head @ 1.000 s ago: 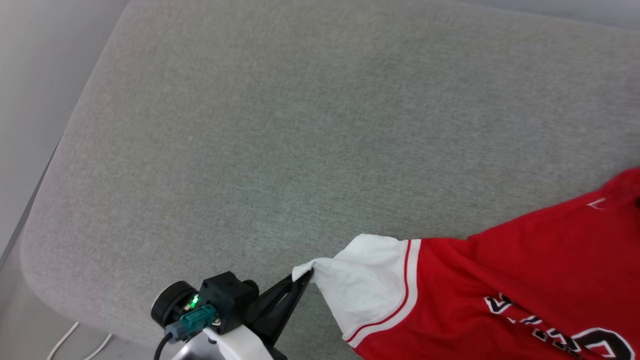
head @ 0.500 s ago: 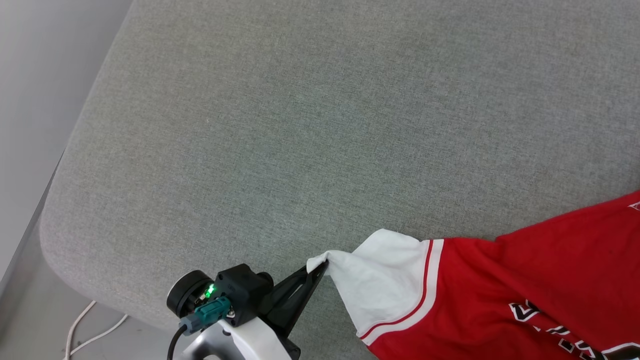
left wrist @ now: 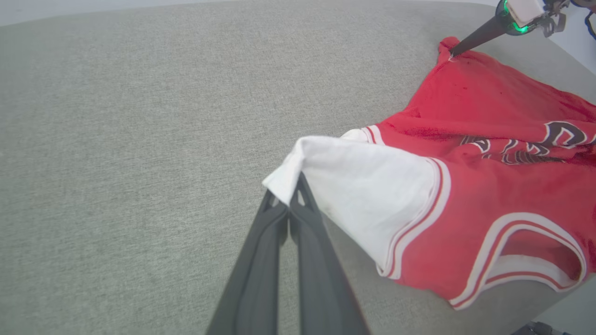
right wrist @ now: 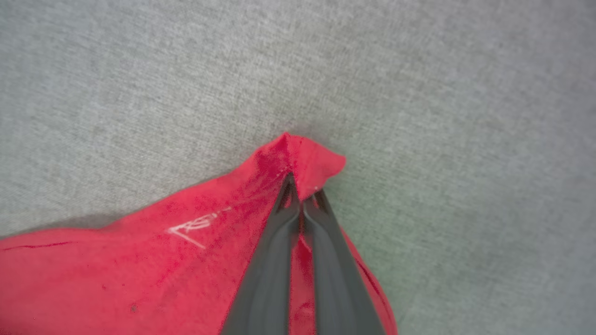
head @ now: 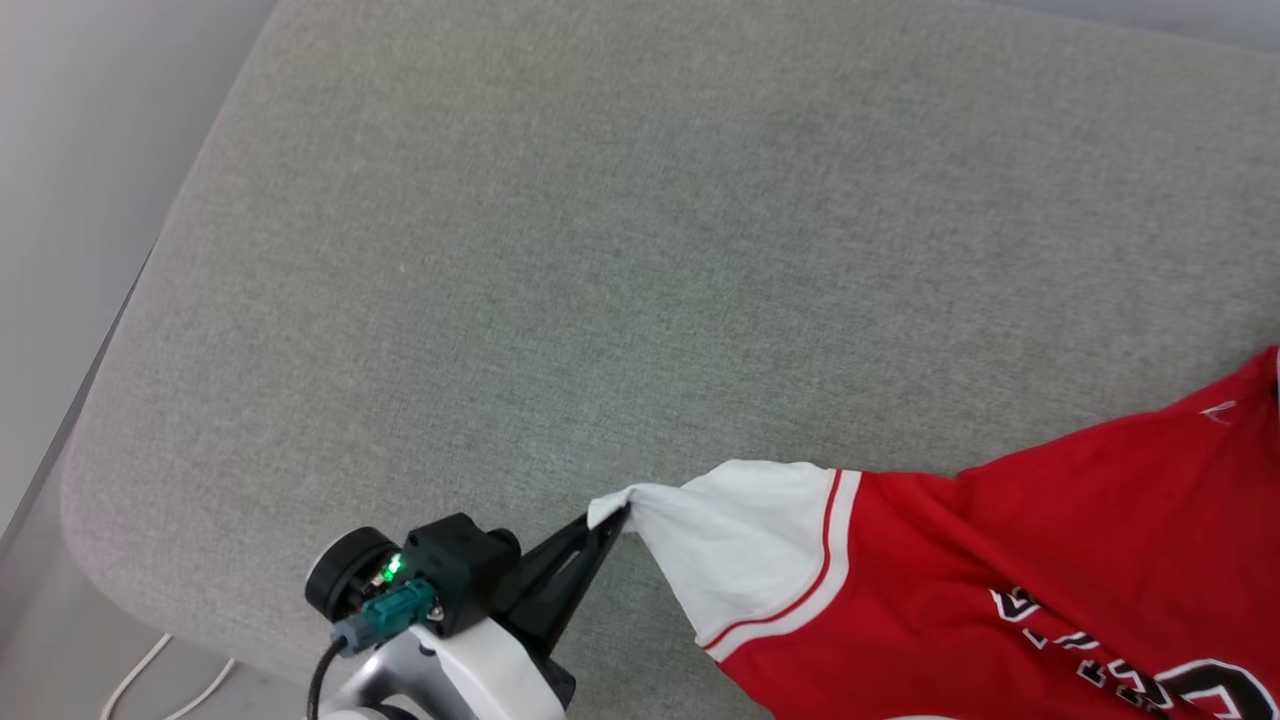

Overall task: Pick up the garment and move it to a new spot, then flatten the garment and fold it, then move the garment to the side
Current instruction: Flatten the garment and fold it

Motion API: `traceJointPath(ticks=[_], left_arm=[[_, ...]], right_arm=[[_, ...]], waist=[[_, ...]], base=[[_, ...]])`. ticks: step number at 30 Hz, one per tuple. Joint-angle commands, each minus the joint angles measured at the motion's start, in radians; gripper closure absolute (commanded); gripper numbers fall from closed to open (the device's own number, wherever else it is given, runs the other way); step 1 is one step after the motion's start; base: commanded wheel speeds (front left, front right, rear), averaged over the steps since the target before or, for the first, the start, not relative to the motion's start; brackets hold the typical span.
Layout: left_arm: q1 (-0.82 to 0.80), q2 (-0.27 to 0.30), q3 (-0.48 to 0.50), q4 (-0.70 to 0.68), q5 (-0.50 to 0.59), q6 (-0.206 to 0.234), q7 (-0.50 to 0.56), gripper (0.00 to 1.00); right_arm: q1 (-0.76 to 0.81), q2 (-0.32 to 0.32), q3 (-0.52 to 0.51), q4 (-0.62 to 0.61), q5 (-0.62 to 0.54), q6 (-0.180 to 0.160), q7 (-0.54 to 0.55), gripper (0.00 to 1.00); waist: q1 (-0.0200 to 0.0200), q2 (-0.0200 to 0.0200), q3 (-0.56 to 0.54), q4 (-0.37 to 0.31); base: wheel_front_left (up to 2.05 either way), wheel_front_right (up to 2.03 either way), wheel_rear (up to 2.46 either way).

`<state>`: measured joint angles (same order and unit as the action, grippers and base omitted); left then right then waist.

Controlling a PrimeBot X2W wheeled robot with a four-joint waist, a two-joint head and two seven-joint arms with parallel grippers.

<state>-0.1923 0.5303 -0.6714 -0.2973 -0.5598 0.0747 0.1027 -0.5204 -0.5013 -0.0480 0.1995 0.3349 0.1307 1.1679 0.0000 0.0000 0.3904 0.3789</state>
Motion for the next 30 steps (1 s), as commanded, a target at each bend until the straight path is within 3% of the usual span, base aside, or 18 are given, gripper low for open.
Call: traceJointPath(ticks=[1,14,30], left_arm=[[-0.004,0.006,0.008,-0.004,-0.006,0.005,0.0,1.0],[0.012,0.105,0.095,-0.059,-0.022,0.051,0.028,1.0],[-0.1,0.213,0.285,-0.137,-0.041,0.11,0.038,1.0]], right_arm=[[0.01,0.012,0.014,0.018,0.007,0.0,-0.007,1.0],[-0.057,-0.014,0.058,-0.008,0.111,0.0,-0.217,1.0],[-0.037,-0.029,0.06,-0.277,0.209,0.0,-0.27,1.0]], waist=[[0.0,0.0,-0.036,-0.026],[0.0,0.0,-0.243,-0.153],[0.0,0.0,-0.395,-0.277]], base=[[0.0,0.0,0.0],[0.0,0.0,0.0],[0.0,0.0,0.0]])
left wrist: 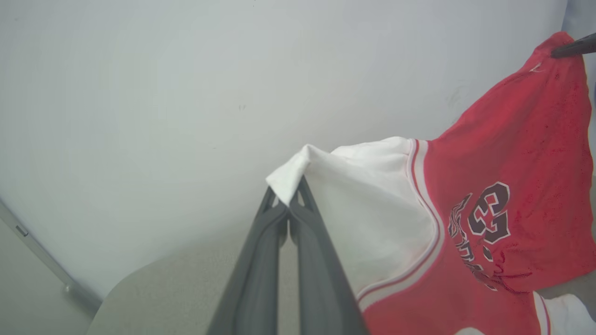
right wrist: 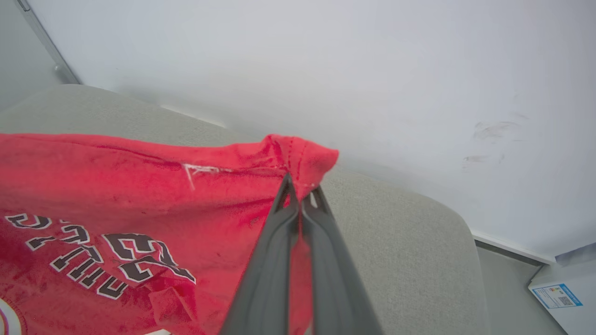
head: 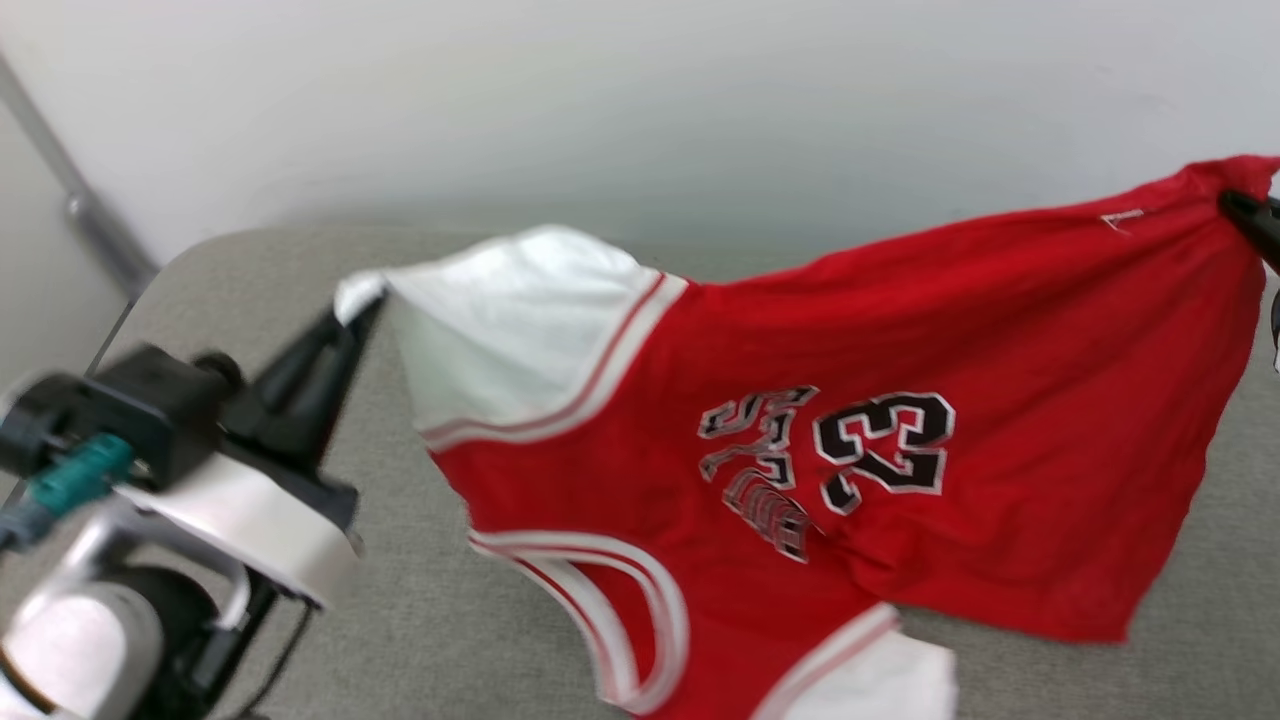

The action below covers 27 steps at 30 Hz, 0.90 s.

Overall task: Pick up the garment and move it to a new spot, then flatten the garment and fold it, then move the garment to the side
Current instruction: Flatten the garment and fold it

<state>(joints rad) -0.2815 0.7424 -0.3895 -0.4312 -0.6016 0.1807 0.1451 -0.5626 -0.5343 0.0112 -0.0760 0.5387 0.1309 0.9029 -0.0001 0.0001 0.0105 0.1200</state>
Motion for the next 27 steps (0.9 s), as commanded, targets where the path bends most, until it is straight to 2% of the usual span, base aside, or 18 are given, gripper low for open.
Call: traceJointPath(ticks=[1,8,13,19,22,23,27], left_arm=[[-0.026,0.004,0.015,-0.006,0.0,0.005,-0.005,1.0],[-0.17,0.055,0.118,-0.032,0.055,0.03,-0.027,1.0],[-0.262,0.099,0.149,-0.031,0.088,0.014,-0.014,1.0],[-0.414,0.128,0.17,-0.009,0.099,-0.024,0.002,1.0],[-0.475,0.124,0.176,0.005,0.09,-0.037,0.005,1.0],[-0.58,0.114,0.178,0.042,0.08,-0.06,0.011,1.0],[-0.76,0.099,0.163,0.119,0.091,-0.108,0.003,1.0]], right_arm=[[0.0,0.006,-0.001,-0.021,0.008,0.0,-0.007,1.0],[-0.058,0.028,-0.008,-0.139,0.021,0.0,-0.062,1.0],[-0.093,0.044,-0.016,-0.18,0.029,0.0,-0.099,1.0],[-0.167,0.033,-0.022,-0.217,0.009,0.0,-0.137,1.0],[-0.204,0.027,-0.024,-0.22,-0.002,0.0,-0.157,1.0],[-0.265,0.014,-0.029,-0.199,-0.01,0.0,-0.176,1.0],[-0.376,0.009,-0.045,-0.156,-0.036,0.0,-0.192,1.0]], waist=[[0.0001,-0.0001,-0.017,-0.026],[0.0001,-0.0001,-0.003,-0.086],[0.0001,-0.0001,0.015,-0.106],[0.0001,-0.0001,0.071,-0.118],[0.0001,-0.0001,0.104,-0.119],[0.0001,-0.0001,0.168,-0.117],[0.0001,-0.0001,0.276,-0.112]], base=[[0.0,0.0,0.0],[0.0,0.0,0.0],[0.0,0.0,0.0],[0.0,0.0,0.0],[0.0,0.0,0.0],[0.0,0.0,0.0],[0.0,0.0,0.0]])
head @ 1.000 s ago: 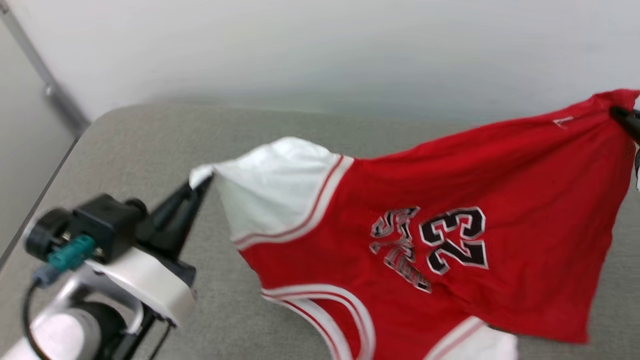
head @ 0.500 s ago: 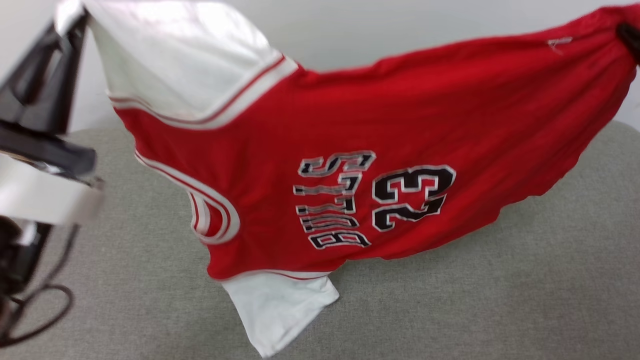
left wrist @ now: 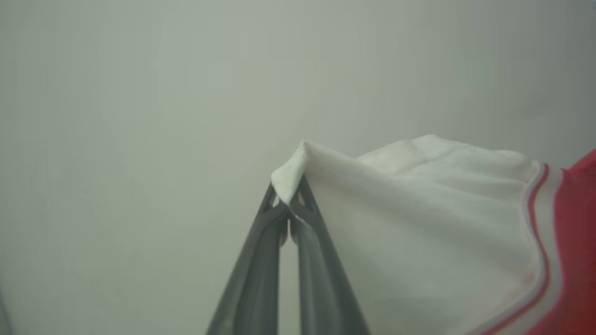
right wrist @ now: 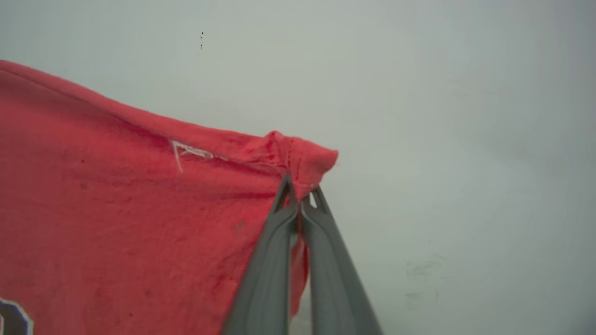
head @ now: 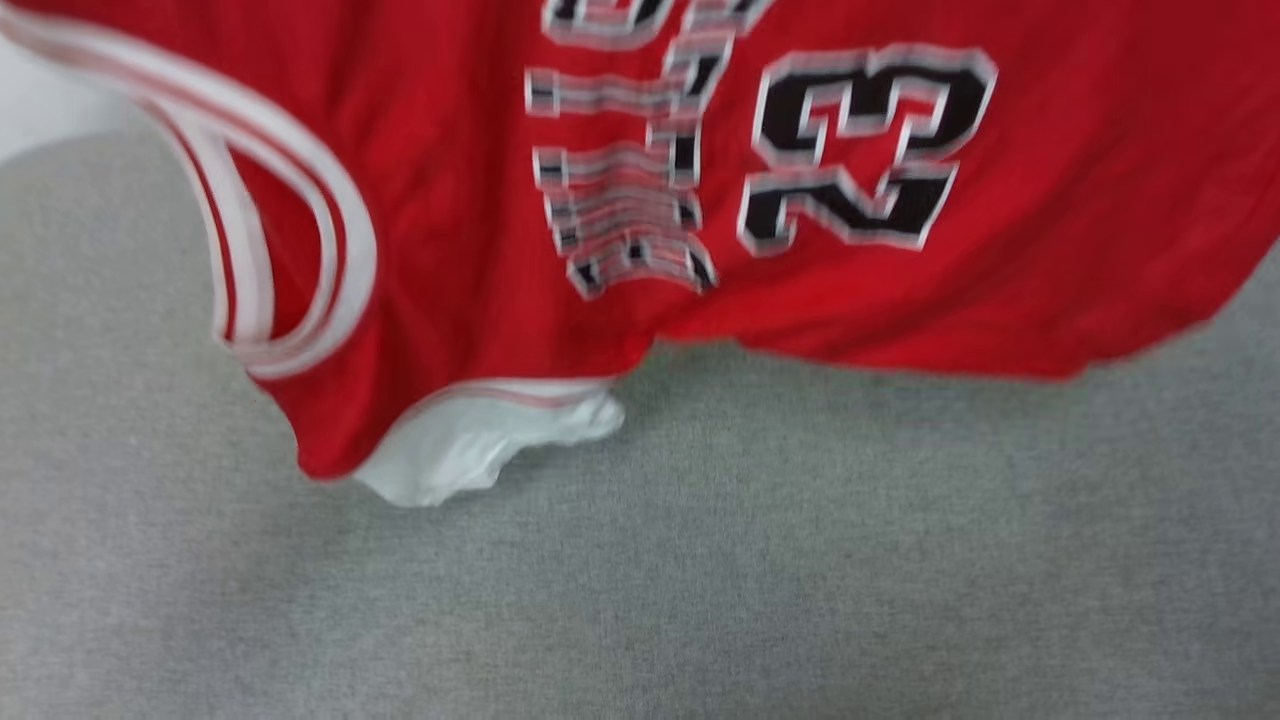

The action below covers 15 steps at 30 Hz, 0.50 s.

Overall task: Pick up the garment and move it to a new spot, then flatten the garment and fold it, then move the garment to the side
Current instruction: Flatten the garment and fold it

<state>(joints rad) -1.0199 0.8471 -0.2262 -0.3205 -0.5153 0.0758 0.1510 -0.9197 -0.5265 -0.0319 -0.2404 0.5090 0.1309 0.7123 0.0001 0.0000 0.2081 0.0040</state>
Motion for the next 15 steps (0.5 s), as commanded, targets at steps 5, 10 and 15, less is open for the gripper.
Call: traceJointPath(ticks=[5,10,15], left_arm=[[-0.273,-0.044,-0.02,0.159,0.024,-0.069,-0.047,1.0],[-0.514,-0.087,-0.073,0.34,0.081,-0.128,-0.073,1.0],[-0.707,-0.152,-0.123,0.538,0.13,-0.158,-0.128,1.0]], right_arm=[[-0.177,0.007,0.013,0.075,-0.078,0.0,-0.029,1.0],[-0.345,0.011,0.052,0.186,-0.152,-0.001,-0.093,1.0],[-0.502,-0.008,0.11,0.334,-0.221,-0.001,-0.183,1.0]], waist=[[-0.0001,0.0,0.214,0.002],[-0.0001,0.0,0.331,0.001],[-0.0001,0.0,0.409,0.012]], base=[[0.0,0.0,0.0],[0.0,0.0,0.0],[0.0,0.0,0.0]])
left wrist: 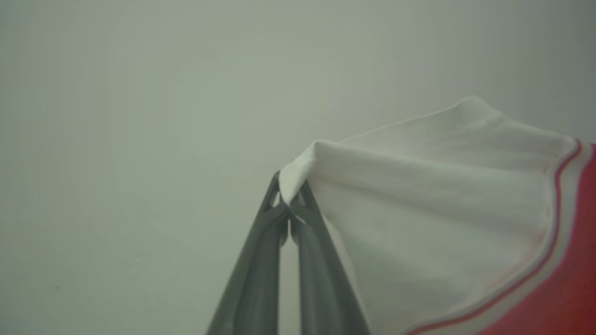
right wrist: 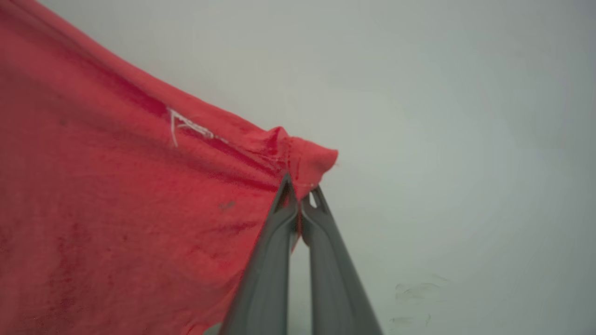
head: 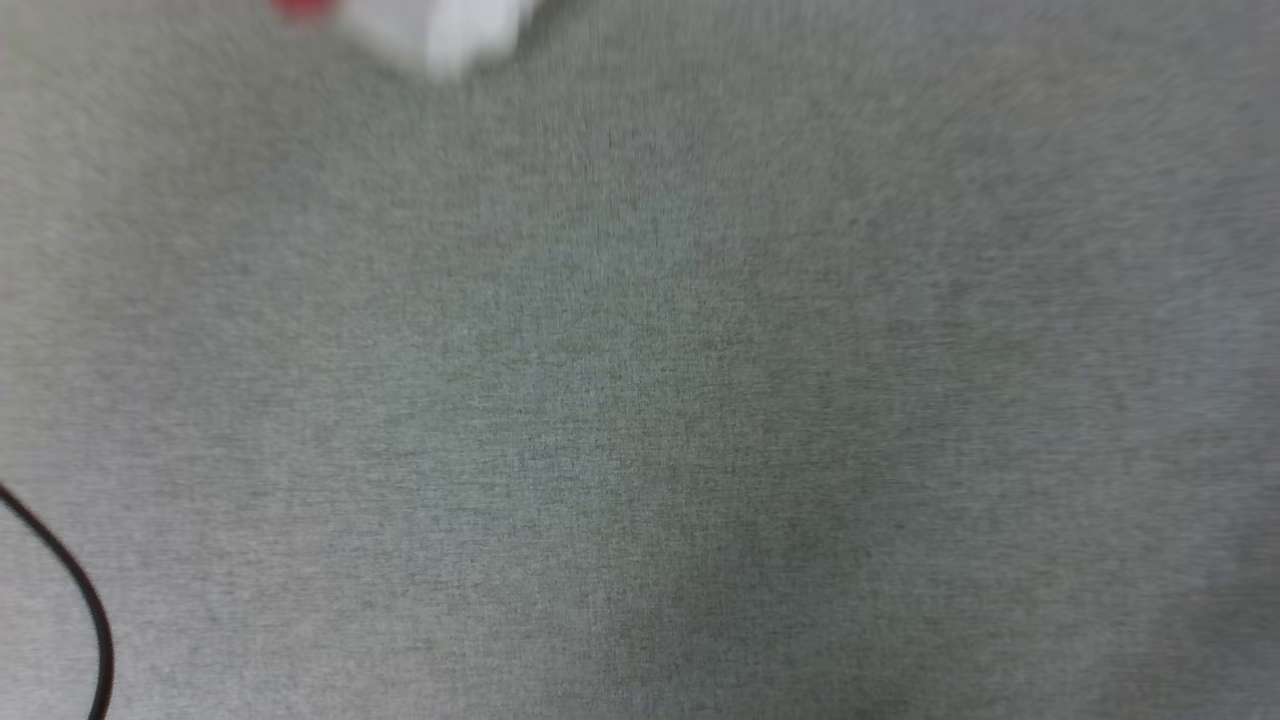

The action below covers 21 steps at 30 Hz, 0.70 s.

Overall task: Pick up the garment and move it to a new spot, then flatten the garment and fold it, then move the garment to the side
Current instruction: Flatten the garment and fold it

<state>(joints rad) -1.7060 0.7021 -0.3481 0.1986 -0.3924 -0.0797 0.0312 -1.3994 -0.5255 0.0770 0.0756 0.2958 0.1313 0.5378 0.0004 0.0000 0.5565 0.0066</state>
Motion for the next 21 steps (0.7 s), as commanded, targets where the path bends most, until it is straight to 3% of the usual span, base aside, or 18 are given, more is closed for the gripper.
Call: traceJointPath(ticks=[1,8,9,15,21], left_arm=[[-0.054,-0.019,-0.011,0.061,0.017,-0.006,-0.021,1.0],[-0.205,-0.102,-0.02,0.283,0.031,-0.002,-0.14,1.0],[-0.204,-0.126,-0.038,0.35,0.032,-0.012,-0.191,1.0],[-0.085,-0.177,-0.088,0.437,0.021,-0.027,-0.264,1.0],[0.132,-0.226,-0.125,0.44,-0.001,-0.033,-0.292,1.0]], right_arm=[[-0.049,-0.011,0.01,0.048,-0.015,-0.001,-0.024,1.0],[-0.201,0.004,0.047,0.246,-0.071,-0.001,-0.141,1.0],[-0.217,0.024,0.051,0.315,-0.09,-0.001,-0.199,1.0],[-0.151,0.036,0.096,0.421,-0.097,-0.001,-0.289,1.0],[-0.001,0.025,0.154,0.492,-0.075,-0.001,-0.345,1.0]], waist=[[-0.0004,0.0,0.072,0.011],[-0.0004,0.0,0.144,0.026],[-0.0004,0.0,0.162,0.038],[-0.0004,0.0,0.154,0.064],[-0.0004,0.0,0.091,0.085]], base=[[0.0,0.0,0.0],[0.0,0.0,0.0],[0.0,0.0,0.0],[0.0,0.0,0.0],[0.0,0.0,0.0]])
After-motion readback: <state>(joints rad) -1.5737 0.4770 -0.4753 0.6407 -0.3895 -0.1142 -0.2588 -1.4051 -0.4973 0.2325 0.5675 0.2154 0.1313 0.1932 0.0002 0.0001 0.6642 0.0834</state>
